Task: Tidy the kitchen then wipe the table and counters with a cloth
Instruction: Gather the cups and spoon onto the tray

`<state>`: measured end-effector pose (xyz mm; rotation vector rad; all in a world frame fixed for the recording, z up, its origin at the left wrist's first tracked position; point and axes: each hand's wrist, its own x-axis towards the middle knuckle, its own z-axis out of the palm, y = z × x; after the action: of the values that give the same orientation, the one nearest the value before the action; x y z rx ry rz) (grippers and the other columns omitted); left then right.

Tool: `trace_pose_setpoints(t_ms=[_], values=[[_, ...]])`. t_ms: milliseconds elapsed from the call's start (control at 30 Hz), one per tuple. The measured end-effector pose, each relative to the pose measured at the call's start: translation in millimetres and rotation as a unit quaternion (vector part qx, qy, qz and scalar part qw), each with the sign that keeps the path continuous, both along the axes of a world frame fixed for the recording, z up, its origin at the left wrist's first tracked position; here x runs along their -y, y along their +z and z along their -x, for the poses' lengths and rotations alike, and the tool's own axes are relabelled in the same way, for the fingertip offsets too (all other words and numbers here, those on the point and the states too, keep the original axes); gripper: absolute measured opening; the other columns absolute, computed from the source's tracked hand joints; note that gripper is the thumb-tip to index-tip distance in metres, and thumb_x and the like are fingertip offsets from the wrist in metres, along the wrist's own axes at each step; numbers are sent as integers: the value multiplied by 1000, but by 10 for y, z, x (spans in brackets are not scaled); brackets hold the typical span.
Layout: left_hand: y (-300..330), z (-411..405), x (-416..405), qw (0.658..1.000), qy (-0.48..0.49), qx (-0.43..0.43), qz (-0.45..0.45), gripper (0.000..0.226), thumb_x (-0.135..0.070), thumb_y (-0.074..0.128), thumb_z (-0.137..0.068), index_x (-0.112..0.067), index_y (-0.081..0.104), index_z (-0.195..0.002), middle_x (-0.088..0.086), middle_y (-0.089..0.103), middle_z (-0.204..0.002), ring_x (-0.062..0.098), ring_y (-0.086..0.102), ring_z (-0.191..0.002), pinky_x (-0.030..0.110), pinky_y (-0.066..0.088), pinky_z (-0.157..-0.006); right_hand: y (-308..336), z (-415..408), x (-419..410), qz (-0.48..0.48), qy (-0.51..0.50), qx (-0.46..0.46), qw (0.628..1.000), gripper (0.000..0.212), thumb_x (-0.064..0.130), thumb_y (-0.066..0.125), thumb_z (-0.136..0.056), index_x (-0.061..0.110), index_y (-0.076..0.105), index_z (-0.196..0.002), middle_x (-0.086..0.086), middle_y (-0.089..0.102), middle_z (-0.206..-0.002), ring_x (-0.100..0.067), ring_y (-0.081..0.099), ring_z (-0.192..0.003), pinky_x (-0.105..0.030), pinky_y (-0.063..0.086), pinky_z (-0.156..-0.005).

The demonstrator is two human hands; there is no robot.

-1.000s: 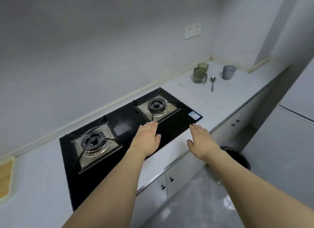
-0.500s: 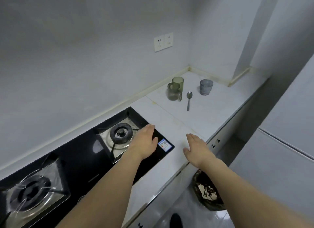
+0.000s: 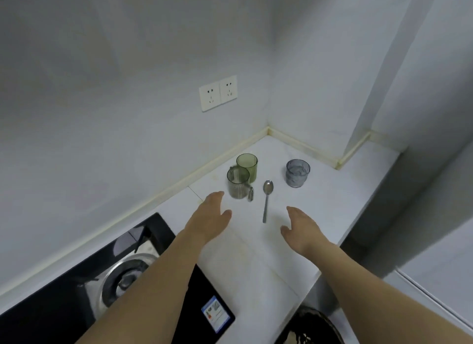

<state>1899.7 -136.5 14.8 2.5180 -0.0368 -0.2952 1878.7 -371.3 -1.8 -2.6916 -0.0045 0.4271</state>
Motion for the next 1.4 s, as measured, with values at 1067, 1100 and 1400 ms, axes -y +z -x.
trace_pose_setpoints(t_ms=[1067, 1100, 1400], values=[[-1020, -1661, 551, 961, 264, -24, 82, 76, -48, 77, -65, -25, 39, -126, -7, 50, -124, 17, 57, -101, 36, 53, -82, -733, -3127, -318, 27, 182, 19, 983, 95, 39, 78, -71, 12, 22, -142, -13, 22, -134, -33, 31, -122, -43, 39, -101], [-996, -1595, 514, 956, 274, -14, 103, 73, -46, 78, -64, -26, 40, -124, -8, 51, -122, 15, 57, -100, 36, 53, -83, -715, -3078, -322, 3, 158, 23, 987, 93, 37, 78, -71, 12, 23, -141, -12, 22, -134, -34, 31, -123, -42, 40, -100], [-396, -202, -145, 894, 413, 92, 150, 74, -34, 79, -65, -29, 40, -128, -22, 53, -110, 2, 57, -98, 21, 44, -81, -356, -1677, -1192, -213, 92, 95, 968, 94, 24, 79, -70, 14, 21, -145, -8, 29, -141, -33, 42, -123, -44, 45, -97]])
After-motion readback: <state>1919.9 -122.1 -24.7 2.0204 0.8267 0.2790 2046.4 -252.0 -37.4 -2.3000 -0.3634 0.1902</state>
